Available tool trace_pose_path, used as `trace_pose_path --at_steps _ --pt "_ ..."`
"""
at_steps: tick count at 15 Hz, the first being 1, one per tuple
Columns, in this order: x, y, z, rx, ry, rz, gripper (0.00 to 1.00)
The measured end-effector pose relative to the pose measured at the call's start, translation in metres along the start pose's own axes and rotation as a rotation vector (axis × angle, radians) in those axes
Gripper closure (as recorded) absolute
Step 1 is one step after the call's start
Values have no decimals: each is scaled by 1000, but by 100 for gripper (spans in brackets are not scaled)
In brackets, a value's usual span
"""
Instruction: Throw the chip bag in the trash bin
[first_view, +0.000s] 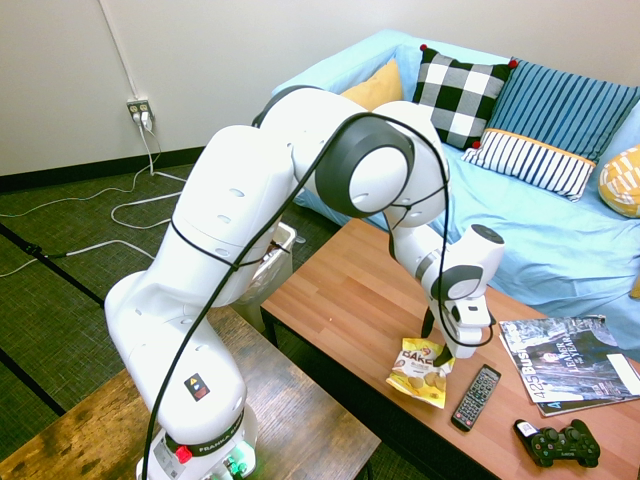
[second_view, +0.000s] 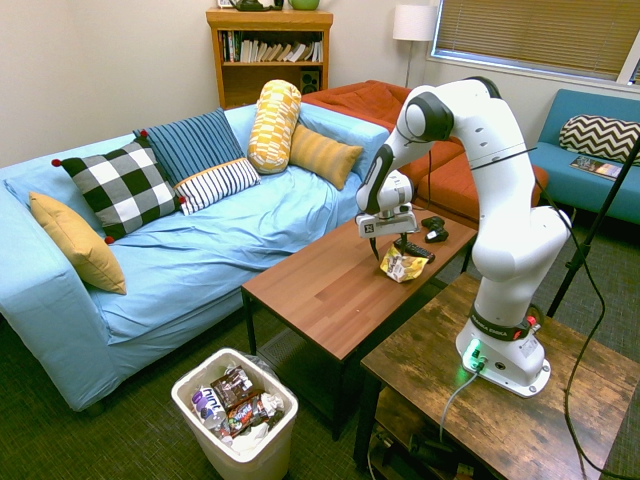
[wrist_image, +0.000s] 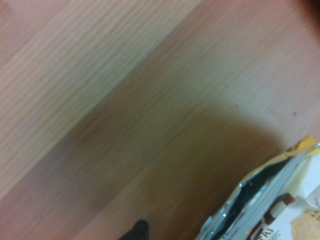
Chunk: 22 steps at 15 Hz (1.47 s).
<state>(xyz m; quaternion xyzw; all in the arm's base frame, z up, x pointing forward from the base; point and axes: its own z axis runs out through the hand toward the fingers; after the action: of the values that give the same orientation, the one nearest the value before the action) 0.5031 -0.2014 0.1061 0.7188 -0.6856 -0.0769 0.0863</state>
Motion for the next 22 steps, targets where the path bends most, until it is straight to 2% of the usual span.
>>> trace_pose_path --at_steps 8,22 --pt "3 -6 20 -32 -5 14 100" --pt "5 -12 19 -27 -14 4 100"
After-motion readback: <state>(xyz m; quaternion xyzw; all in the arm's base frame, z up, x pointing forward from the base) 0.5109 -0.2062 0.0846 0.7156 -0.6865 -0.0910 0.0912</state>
